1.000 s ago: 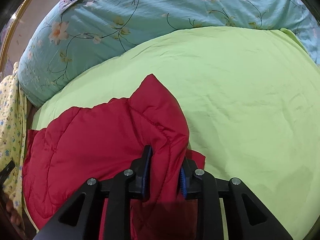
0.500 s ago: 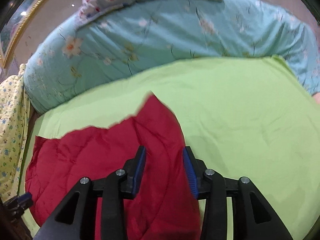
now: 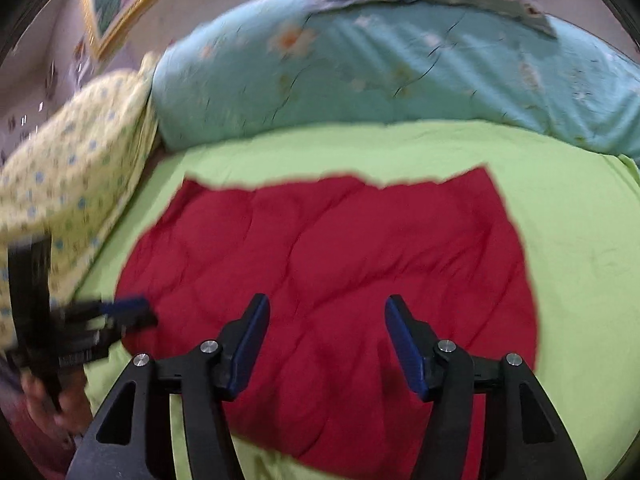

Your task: Fold large clothes

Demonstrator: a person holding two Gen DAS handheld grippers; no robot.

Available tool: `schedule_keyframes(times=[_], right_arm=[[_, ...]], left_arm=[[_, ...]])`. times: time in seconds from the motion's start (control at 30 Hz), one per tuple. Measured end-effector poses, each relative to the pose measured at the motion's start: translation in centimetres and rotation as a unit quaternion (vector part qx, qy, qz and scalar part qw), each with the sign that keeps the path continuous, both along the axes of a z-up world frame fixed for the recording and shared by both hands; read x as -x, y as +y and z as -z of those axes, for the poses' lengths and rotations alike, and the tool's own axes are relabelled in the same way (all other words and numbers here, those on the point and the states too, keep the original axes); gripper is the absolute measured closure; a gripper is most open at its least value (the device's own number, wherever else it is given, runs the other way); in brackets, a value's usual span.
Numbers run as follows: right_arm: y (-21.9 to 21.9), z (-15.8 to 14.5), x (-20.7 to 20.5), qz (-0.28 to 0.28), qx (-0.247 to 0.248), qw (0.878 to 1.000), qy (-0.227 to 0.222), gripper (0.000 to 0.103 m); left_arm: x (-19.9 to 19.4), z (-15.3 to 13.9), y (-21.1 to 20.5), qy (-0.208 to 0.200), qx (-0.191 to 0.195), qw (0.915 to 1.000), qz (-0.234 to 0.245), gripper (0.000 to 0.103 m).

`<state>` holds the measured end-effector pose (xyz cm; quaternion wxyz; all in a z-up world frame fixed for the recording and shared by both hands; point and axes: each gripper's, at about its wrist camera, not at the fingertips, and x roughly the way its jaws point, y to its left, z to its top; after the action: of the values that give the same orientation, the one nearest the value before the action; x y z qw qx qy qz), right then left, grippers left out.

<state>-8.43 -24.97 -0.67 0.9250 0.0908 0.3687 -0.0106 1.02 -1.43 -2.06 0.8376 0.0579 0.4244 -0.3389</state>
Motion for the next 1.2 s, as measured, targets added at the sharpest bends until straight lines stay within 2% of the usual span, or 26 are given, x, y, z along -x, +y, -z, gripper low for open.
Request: schedule_keyframes(times=[0.13, 0.27, 0.33, 0.43, 0.7, 0.83, 1.0, 1.07, 1.2], right_arm=[[0.7, 2.4, -1.7, -0.007, 0.008, 0.999, 0.034, 0.041], [-1.0, 3.8, -3.7, 0.018, 0.019, 0.999, 0.037, 0.041], [-2.1, 4.2, -4.9, 0.033, 0.015, 0.999, 0.039, 0.041], [-2.8, 4.6, -6.3, 0.050, 0.033, 0.997, 0.041, 0.041], [-4.4, 5.7, -7.8, 0.063, 0.016, 0.997, 0.043, 0.040], [-4.7, 5.8, -7.8, 0.063, 0.012, 0.997, 0.045, 0.040], [-4.8, 5.9, -7.6, 0.062, 0.010, 0.997, 0.043, 0.040], [-4.8, 5.9, -7.6, 0.062, 0.009, 0.997, 0.042, 0.040], [-5.1, 5.7, -7.6, 0.063, 0.000, 0.997, 0.045, 0.040]], left_arm=[[-0.9, 1.0, -0.2, 0.010, 0.001, 0.9999, -0.007, 0.064], [-2.1, 1.9, -0.8, 0.016, -0.006, 0.9997, -0.017, 0.064], [-2.7, 2.3, -1.0, 0.019, -0.005, 0.9996, -0.019, 0.064], [-3.6, 2.5, -1.2, 0.023, -0.003, 0.9995, -0.022, 0.064], [-5.3, 3.2, -1.8, 0.022, -0.006, 0.9992, -0.033, 0.064], [-4.9, 1.8, -2.1, 0.014, -0.016, 0.9990, -0.039, 0.064], [-6.6, -0.4, -0.3, -0.015, -0.002, 0.9967, -0.080, 0.064], [-8.4, 0.0, 0.6, -0.005, -0.011, 0.9939, -0.110, 0.064], [-11.3, 2.6, 0.9, 0.027, -0.015, 0.9916, -0.126, 0.064]])
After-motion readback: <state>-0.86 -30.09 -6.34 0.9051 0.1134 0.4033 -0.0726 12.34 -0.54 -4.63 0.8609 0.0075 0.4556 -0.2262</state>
